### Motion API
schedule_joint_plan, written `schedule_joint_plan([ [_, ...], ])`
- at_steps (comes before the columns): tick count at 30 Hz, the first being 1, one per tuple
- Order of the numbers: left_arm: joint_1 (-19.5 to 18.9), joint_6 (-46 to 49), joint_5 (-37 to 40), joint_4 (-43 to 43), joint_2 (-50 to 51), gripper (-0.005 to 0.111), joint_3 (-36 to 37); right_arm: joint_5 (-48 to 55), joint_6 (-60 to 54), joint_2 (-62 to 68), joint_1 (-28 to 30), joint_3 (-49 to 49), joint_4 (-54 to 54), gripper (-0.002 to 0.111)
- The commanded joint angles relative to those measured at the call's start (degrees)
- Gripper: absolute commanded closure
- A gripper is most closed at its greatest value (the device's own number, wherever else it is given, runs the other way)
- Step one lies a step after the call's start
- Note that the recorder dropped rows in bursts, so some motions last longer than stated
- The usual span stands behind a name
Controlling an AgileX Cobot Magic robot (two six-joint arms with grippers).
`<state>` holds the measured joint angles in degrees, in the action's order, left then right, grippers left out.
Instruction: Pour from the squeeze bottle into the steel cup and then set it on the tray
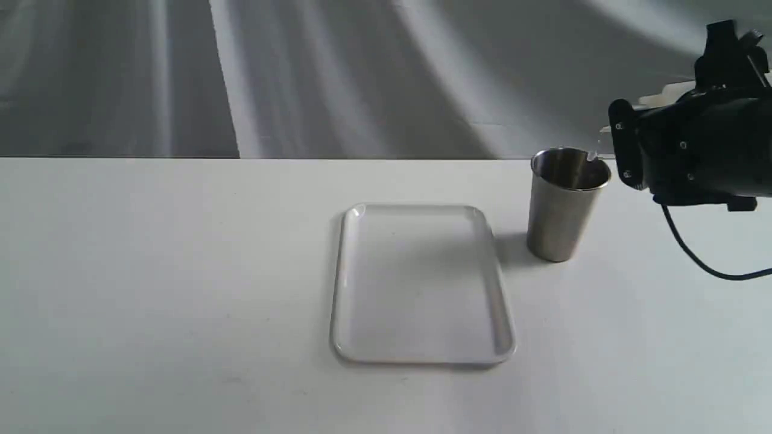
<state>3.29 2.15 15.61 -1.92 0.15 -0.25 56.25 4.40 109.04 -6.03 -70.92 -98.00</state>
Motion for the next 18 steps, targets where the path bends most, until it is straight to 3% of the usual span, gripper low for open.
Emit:
schedule_joint_plan([
  [1, 0.3, -0.3, -0.4, 0.0, -0.1, 0.107, 0.3, 0.8, -0.6, -0.6, -0.2, -0.5, -1.9, 0.108],
  [10, 0.3, -0.1, -0.4, 0.0, -0.1, 0.107, 0.3, 0.8, -0.7, -0.6, -0.2, -0.5, -1.9, 0.108],
  [18, 0.3, -0.3, -0.4, 0.0, -0.1, 0.107, 0.3, 1.6, 9.8, -0.6, -0.2, -0.5, -1.9, 0.108],
])
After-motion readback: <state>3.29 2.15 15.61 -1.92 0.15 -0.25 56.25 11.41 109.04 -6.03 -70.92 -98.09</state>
